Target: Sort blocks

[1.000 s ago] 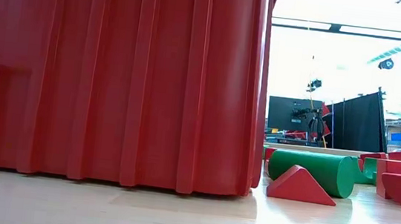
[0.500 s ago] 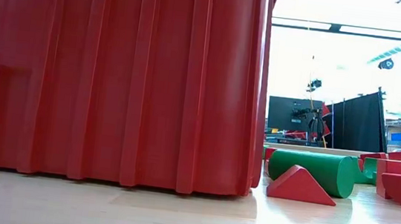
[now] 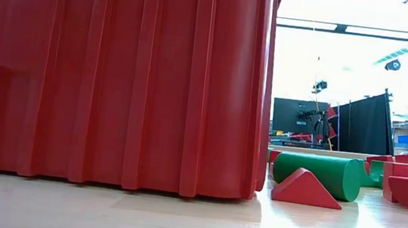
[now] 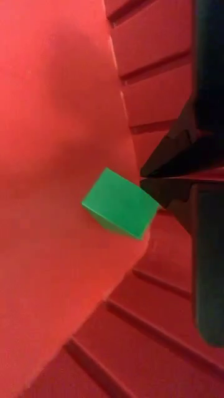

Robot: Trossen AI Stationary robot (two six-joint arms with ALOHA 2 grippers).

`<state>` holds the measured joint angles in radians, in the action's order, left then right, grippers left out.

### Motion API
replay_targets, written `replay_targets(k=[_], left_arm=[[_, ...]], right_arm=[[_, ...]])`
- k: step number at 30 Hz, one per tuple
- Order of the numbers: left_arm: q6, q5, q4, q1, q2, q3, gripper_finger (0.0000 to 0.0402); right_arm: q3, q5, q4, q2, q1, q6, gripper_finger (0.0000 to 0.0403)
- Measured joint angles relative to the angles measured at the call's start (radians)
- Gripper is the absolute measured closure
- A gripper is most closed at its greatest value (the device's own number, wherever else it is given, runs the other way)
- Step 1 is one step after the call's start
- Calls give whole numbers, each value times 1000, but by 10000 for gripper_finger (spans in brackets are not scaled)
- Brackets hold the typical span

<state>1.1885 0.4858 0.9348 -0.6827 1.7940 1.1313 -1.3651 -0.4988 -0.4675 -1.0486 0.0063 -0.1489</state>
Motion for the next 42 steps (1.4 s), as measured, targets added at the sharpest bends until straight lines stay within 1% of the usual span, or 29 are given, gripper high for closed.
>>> replay_targets(k=[4, 8, 11, 16, 18, 21, 24, 28, 32, 42], left_arm=[[-21, -11, 5, 0, 27, 0, 402], [-56, -107, 23, 14, 31, 0, 402], [-78, -154, 35, 57, 29, 0, 402], [-90, -180, 42, 170, 22, 0, 402], [-97, -167, 42, 220, 22, 0, 402], [-124, -82, 38, 254, 22, 0, 402], [-154, -24, 34, 236, 21, 0, 402], [-160, 25, 31, 170, 21, 0, 402], [-160, 98, 31, 113, 21, 0, 402], [-157, 107, 24, 28, 18, 13, 402]], right_arm=[[0, 0, 0, 0, 0, -10, 403], [0, 0, 0, 0, 0, -10, 403], [0, 0, 0, 0, 0, -8, 403], [0, 0, 0, 0, 0, 4, 403], [0, 0, 0, 0, 0, 5, 403], [0, 0, 0, 0, 0, 5, 403], [0, 0, 0, 0, 0, 4, 403], [0, 0, 0, 0, 0, 2, 403], [0, 0, 0, 0, 0, -10, 403], [0, 1, 0, 0, 0, -10, 403]])
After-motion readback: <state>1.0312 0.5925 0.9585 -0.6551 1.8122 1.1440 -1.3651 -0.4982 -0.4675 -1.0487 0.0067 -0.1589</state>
